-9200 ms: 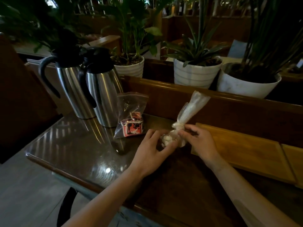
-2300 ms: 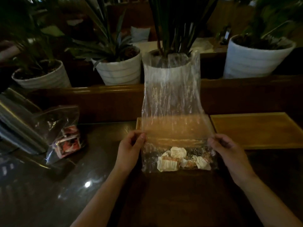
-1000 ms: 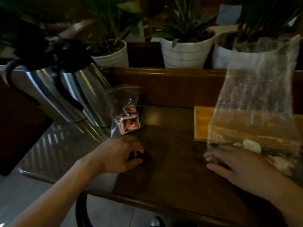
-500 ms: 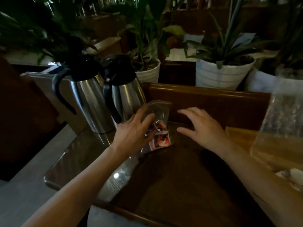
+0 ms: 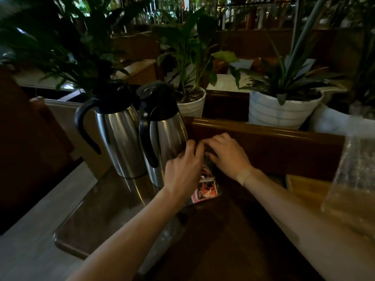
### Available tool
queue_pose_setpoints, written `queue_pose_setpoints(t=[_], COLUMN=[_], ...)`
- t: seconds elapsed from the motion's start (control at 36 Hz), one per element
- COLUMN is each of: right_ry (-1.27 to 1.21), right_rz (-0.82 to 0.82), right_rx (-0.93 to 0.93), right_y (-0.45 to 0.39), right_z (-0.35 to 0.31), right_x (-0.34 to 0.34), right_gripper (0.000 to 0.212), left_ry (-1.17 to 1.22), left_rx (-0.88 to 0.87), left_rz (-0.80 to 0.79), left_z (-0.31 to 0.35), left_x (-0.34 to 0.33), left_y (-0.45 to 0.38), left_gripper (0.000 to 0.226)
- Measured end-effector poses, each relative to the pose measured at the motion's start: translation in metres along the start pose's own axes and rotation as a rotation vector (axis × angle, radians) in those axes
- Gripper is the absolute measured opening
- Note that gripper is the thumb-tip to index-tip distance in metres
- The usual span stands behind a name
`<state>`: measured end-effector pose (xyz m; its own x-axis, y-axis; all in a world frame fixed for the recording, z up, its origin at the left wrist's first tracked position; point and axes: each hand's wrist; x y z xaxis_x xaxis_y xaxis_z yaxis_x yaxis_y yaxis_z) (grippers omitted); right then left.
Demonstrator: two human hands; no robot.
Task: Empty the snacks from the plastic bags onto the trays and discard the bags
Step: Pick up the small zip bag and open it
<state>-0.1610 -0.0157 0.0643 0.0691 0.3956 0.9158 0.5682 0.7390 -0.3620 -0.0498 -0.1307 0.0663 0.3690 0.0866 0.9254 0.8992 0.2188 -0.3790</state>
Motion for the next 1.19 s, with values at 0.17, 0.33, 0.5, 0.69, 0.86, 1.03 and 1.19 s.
queue_pose_setpoints(t=[0.17, 0.33, 0.5, 0.69, 0.86, 1.03, 1.19], right_ry=[-0.1, -0.185, -0.24, -0.302, -0.304, -0.182, 0.025], right_rz=[0.085, 0.094, 0.094, 0.113, 0.254, 0.385, 0.398], right_rx=[-0.049, -0.024, -0.062, -0.186, -0.25, -0.283, -0.276], right_y=[0.006, 0.025, 0.055, 0.095, 0.128, 0.162, 0.187], right_z=[0.003, 0.003, 0.005, 0.004, -0.009, -0.017, -0.025], right_x=[-0.003, 0.013, 0.04, 0.065, 0.09, 0.083, 0.061], right_gripper=[0.017, 0.013, 0.021, 0.019, 0.013, 0.015, 0.026], left_ry=[-0.012, 0.158, 0.684, 0.944, 1.065, 1.36, 1.704], left_rx=[0.038, 0.037, 0.05, -0.034, -0.068, 0.055, 0.296], left_rz=[-0.004, 0.031, 0.054, 0.03, -0.02, -0.151, -0.276], left_z=[-0.001, -0.006, -0.002, 0.016, 0.037, 0.065, 0.085], left_x=[0.002, 0.006, 0.012, 0.03, 0.041, 0.038, 0.033], left_y=[0.001, 0.005, 0.002, 0.003, 0.003, 0.019, 0.055], left_gripper=[0.056, 0.038, 0.017, 0.019, 0.016, 0.036, 0.032])
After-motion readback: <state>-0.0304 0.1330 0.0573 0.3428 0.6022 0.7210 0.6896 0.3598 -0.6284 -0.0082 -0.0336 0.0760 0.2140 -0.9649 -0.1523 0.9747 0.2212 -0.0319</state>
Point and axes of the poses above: each hand's wrist, its own y-axis away from the middle knuckle, its own x-axis out of the back of the hand, z = x × y, and after that the axes turned 5 degrees about x, right-handed
